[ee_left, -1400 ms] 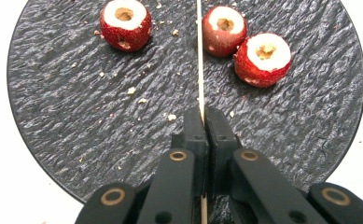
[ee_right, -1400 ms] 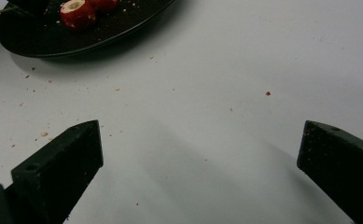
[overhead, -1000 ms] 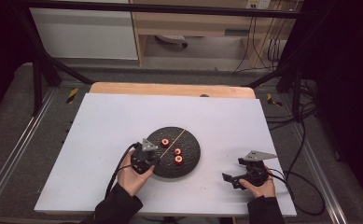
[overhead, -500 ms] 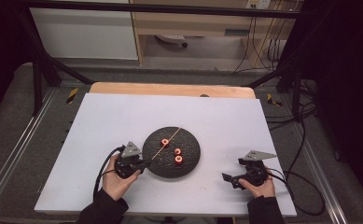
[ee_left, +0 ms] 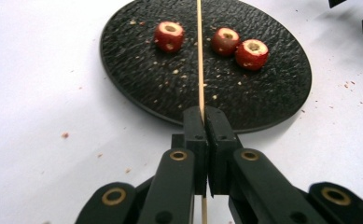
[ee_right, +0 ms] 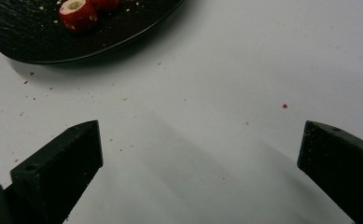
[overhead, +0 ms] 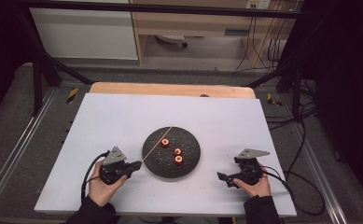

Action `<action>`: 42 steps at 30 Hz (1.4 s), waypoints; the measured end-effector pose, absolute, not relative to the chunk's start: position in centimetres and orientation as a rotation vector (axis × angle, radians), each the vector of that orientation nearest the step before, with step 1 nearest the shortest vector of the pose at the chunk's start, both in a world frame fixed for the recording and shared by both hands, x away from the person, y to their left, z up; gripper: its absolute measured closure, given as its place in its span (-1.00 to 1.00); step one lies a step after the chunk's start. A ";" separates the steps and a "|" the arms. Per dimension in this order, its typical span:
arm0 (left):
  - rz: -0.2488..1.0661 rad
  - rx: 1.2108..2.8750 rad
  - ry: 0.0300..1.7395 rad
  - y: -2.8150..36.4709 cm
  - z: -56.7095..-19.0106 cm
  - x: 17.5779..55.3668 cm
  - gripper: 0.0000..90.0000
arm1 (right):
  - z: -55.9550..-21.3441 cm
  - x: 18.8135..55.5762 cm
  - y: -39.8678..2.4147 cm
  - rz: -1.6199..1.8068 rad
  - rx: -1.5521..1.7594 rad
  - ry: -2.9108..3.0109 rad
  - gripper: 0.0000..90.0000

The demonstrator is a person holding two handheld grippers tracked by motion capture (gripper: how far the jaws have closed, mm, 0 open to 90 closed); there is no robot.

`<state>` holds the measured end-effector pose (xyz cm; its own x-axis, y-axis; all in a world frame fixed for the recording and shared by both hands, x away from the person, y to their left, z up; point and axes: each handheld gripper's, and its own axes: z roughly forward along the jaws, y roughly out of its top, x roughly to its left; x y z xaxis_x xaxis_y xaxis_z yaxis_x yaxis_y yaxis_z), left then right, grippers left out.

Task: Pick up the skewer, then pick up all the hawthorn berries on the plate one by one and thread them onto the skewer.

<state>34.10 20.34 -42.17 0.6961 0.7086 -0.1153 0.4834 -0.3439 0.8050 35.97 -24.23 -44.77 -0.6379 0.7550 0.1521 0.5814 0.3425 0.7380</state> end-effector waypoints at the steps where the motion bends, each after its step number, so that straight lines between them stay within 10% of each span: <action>1: 0.325 2.008 0.917 20.6 -42.2 34.0 0.96 | -44.7 36.1 -24.0 1.163 1.202 2.396 -0.99; 27: 0.314 1.986 0.880 23.2 -43.7 33.0 0.96 | -41.3 38.2 -16.8 1.050 1.103 2.496 -0.94; 42: 0.306 2.008 0.869 23.4 -43.7 32.9 0.96 | -39.7 41.2 -10.0 0.901 0.965 2.730 -0.47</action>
